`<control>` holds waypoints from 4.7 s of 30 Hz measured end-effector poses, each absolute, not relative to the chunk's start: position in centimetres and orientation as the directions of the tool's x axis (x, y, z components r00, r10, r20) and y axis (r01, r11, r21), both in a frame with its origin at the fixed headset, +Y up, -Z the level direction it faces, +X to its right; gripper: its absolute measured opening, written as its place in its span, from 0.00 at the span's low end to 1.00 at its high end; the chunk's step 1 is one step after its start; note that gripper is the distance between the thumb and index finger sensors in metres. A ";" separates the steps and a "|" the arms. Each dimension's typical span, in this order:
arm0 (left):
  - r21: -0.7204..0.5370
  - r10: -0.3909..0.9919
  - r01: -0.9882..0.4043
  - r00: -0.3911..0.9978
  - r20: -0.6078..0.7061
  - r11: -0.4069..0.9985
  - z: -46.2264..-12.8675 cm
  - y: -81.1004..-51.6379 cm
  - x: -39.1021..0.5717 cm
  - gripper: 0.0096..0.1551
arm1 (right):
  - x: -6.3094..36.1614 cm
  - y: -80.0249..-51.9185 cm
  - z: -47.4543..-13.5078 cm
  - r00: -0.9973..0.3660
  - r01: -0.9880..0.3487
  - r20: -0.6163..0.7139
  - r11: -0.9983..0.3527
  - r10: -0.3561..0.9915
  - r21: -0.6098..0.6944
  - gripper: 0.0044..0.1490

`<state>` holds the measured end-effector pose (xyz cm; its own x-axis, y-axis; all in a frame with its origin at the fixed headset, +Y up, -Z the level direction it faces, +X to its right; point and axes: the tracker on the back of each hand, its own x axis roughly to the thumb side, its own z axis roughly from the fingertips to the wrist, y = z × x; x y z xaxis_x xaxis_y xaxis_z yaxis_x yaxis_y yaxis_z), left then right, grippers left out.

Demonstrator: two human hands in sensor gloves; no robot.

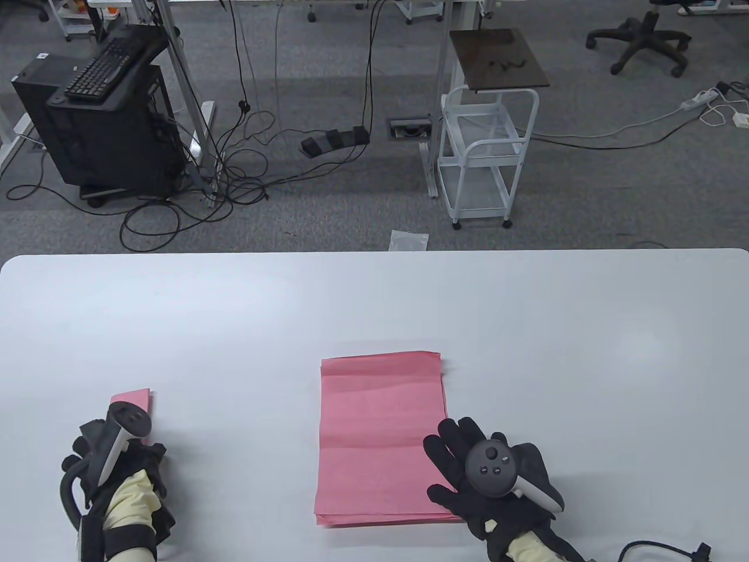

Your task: Unfold complexly folded papers and stack

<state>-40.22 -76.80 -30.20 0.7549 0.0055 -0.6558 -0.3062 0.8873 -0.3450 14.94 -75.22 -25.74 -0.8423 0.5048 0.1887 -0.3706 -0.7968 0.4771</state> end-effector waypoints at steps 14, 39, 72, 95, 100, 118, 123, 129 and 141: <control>-0.217 0.031 -0.253 0.715 -0.698 0.943 -30.5 -76.6 -40.7 0.31 | 15.2 -76.1 -26.1 -0.822 -0.415 0.139 -0.749 0.552 0.517 0.43; -0.722 0.696 -0.355 0.677 0.240 0.594 -33.6 -70.7 -11.5 0.27 | 14.7 -71.9 -30.2 -0.602 -0.730 0.254 -0.651 0.757 0.207 0.52; -0.414 0.929 -0.833 0.355 0.108 0.367 -30.4 -75.3 -18.6 0.21 | 17.3 -73.3 -31.0 -0.134 -0.977 0.241 -0.169 0.961 0.132 0.23; -0.286 0.976 -0.957 0.020 -0.215 -0.044 -28.9 -75.6 -19.1 0.24 | 16.4 -74.0 -31.1 -0.090 -0.960 0.206 -0.140 0.974 0.244 0.23; -0.301 0.978 -0.943 0.183 -0.102 0.145 -28.9 -75.4 -19.3 0.42 | 17.4 -72.9 -31.9 -0.133 -0.974 0.157 -0.158 0.979 0.161 0.23; -0.217 0.947 -0.924 0.289 0.139 0.314 -29.3 -74.6 -20.4 0.23 | 16.4 -70.3 -37.9 -0.311 -0.940 -0.057 -0.298 0.949 0.168 0.23; -0.254 0.919 -0.885 0.355 0.171 0.389 -29.3 -74.2 -20.1 0.16 | 16.3 -70.1 -38.6 -0.281 -0.942 -0.077 -0.260 0.957 0.212 0.23; -0.576 0.848 -0.658 0.515 0.125 0.485 -29.5 -75.2 -19.7 0.17 | 17.6 -70.4 -39.4 -0.222 -0.972 -0.127 -0.209 0.967 0.105 0.23; -0.620 0.929 -0.712 0.361 0.079 0.330 -29.5 -75.6 -19.8 0.27 | 18.2 -70.6 -39.6 -0.177 -0.984 -0.152 -0.169 0.972 0.064 0.23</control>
